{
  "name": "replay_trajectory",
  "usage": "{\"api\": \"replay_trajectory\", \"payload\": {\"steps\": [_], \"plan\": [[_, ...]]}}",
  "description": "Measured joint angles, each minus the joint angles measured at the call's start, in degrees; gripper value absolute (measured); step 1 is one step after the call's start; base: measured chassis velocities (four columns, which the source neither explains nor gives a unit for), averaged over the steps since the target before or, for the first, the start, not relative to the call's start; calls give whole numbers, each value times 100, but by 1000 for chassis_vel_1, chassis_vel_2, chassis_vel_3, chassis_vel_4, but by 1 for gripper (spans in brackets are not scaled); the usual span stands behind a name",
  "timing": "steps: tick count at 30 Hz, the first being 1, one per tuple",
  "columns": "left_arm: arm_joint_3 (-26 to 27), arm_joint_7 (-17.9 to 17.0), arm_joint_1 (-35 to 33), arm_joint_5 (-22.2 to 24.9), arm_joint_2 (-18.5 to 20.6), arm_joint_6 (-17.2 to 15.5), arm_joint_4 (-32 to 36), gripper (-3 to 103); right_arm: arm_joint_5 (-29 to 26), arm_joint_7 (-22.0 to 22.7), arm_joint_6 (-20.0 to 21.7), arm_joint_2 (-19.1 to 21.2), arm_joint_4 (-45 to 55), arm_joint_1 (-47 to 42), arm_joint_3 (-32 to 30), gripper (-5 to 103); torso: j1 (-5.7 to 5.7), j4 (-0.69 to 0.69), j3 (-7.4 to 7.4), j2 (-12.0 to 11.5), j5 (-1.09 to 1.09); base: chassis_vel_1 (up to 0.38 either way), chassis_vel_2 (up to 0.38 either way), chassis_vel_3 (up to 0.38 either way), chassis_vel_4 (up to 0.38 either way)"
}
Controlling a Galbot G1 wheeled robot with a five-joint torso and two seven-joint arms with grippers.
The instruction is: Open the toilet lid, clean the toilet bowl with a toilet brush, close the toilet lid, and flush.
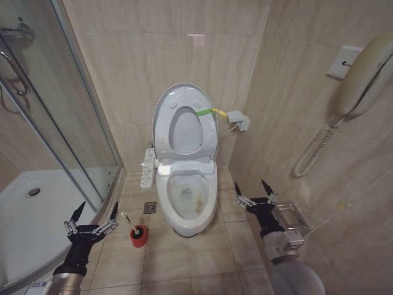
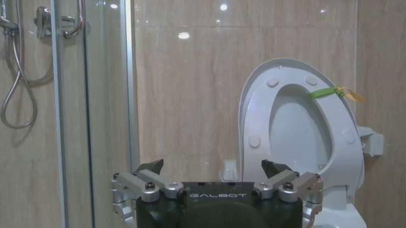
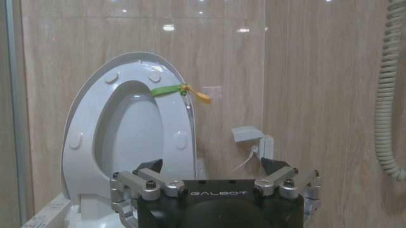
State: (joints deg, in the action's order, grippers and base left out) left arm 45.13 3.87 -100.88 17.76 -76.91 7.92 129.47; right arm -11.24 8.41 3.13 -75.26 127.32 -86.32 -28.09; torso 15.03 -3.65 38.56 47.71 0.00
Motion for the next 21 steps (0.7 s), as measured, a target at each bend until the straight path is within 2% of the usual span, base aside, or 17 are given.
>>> {"api": "replay_trajectory", "payload": {"steps": [21], "plan": [[0,0,0,0,0,0,0,100,0,0,0,0,0,0,0,100,0,0,0,0,0,0,0,0,0]]}}
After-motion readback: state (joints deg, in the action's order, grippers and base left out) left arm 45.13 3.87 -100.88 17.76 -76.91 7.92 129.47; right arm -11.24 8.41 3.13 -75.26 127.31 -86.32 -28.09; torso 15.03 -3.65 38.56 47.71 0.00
